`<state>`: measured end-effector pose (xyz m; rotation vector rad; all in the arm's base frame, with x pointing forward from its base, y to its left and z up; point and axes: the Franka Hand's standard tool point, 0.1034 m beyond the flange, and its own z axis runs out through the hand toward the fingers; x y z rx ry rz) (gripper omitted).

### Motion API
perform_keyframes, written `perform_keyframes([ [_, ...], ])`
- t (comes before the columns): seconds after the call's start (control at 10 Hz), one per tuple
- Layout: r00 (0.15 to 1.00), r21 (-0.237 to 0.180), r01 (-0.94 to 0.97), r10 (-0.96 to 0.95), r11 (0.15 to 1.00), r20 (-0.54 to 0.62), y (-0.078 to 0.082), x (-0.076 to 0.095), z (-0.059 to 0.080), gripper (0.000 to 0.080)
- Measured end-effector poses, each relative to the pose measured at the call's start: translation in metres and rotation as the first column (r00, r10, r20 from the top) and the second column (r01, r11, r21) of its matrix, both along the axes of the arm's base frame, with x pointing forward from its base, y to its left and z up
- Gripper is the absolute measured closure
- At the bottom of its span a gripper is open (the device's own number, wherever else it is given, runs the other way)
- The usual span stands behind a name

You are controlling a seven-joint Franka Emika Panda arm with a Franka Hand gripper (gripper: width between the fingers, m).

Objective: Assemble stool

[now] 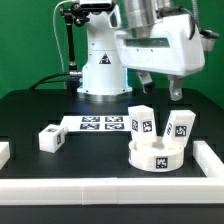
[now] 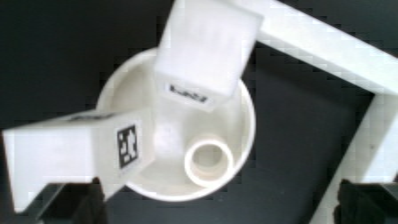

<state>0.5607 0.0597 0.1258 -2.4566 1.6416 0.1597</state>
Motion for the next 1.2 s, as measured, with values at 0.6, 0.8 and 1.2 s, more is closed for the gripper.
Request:
perform_keyframes([
  [0.6,0.996,-0.01,-0.088,0.088,0.996,0.011,-0.008,-0.003,-0.005,0.015],
  [0.8,0.973,-0.04,-0.226,0.228,0.973,0.044,-0.044,-0.001,-0.004,0.015],
  [1.2,0.929,-0.088,-0.354,0.361,0.931,0.079,-0.089,0.001,-0.012,0.015],
])
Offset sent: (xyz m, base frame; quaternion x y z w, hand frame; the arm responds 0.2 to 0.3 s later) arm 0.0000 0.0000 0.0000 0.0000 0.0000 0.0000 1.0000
